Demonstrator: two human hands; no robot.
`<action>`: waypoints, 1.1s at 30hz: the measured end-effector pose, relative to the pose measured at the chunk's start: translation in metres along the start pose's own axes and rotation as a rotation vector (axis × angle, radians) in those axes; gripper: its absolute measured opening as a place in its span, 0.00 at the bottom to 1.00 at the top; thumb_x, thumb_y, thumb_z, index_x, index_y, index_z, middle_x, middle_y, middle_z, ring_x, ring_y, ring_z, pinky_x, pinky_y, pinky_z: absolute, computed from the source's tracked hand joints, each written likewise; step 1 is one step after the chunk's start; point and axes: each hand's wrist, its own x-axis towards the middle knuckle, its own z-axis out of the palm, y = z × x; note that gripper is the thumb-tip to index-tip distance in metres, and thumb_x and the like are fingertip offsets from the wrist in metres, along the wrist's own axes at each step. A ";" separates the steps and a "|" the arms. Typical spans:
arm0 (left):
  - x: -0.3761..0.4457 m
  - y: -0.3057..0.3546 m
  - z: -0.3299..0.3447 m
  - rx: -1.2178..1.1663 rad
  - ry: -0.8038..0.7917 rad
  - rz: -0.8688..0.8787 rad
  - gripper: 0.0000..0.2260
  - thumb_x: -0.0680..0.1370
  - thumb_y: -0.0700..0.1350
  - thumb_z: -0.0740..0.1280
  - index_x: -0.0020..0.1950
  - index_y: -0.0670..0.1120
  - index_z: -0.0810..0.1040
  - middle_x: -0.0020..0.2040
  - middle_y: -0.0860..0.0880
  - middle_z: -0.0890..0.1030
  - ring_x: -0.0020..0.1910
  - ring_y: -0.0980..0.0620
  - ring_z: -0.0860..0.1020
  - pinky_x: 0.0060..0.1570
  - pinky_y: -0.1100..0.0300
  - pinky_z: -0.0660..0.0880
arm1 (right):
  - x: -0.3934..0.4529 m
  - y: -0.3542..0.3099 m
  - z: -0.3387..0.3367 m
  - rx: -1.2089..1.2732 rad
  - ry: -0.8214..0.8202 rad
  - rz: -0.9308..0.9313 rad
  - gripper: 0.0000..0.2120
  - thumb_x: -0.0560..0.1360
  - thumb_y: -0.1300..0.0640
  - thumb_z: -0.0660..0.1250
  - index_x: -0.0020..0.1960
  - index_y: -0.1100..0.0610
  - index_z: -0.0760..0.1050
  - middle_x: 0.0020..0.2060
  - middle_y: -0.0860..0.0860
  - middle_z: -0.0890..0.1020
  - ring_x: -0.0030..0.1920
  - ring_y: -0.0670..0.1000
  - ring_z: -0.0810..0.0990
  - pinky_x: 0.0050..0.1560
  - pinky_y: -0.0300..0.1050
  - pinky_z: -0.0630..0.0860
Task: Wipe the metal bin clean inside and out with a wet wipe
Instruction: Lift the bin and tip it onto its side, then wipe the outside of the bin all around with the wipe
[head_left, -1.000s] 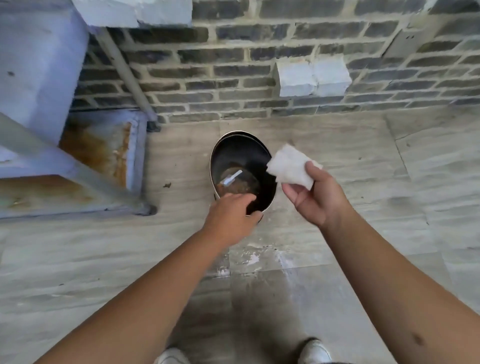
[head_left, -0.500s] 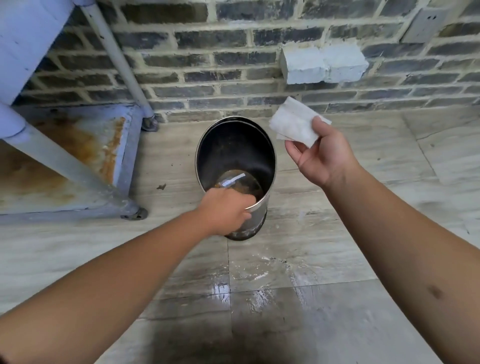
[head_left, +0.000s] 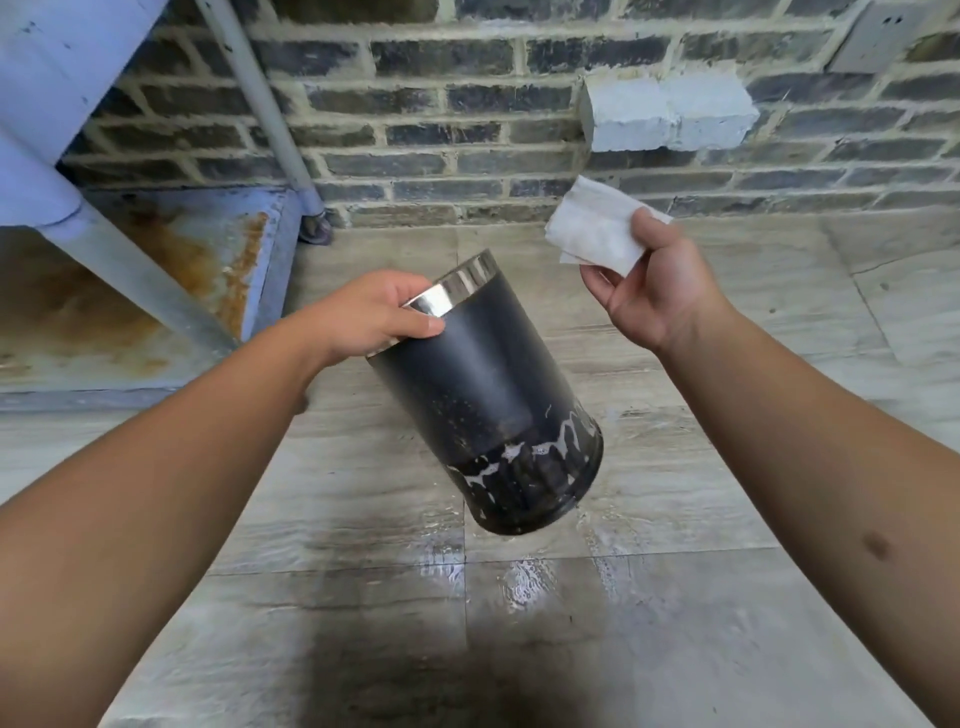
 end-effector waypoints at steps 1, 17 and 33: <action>0.000 -0.007 -0.002 -0.056 0.002 -0.016 0.06 0.75 0.37 0.68 0.44 0.47 0.82 0.36 0.55 0.82 0.35 0.59 0.78 0.36 0.67 0.73 | 0.001 0.001 -0.001 -0.022 0.002 -0.007 0.17 0.81 0.58 0.60 0.69 0.56 0.67 0.59 0.55 0.82 0.53 0.56 0.84 0.46 0.51 0.82; 0.001 -0.063 -0.040 0.172 0.263 -0.413 0.07 0.77 0.39 0.64 0.40 0.43 0.70 0.34 0.43 0.67 0.33 0.47 0.64 0.31 0.57 0.57 | 0.006 0.068 -0.045 -0.444 0.063 0.064 0.06 0.80 0.57 0.61 0.53 0.53 0.77 0.48 0.51 0.85 0.52 0.53 0.84 0.47 0.50 0.81; 0.036 -0.094 -0.016 0.102 0.565 -0.384 0.17 0.71 0.58 0.72 0.42 0.52 0.66 0.44 0.49 0.74 0.40 0.52 0.73 0.33 0.58 0.65 | -0.019 0.123 -0.032 -1.053 -0.249 -0.256 0.13 0.82 0.56 0.59 0.58 0.45 0.79 0.47 0.36 0.83 0.47 0.32 0.78 0.48 0.30 0.72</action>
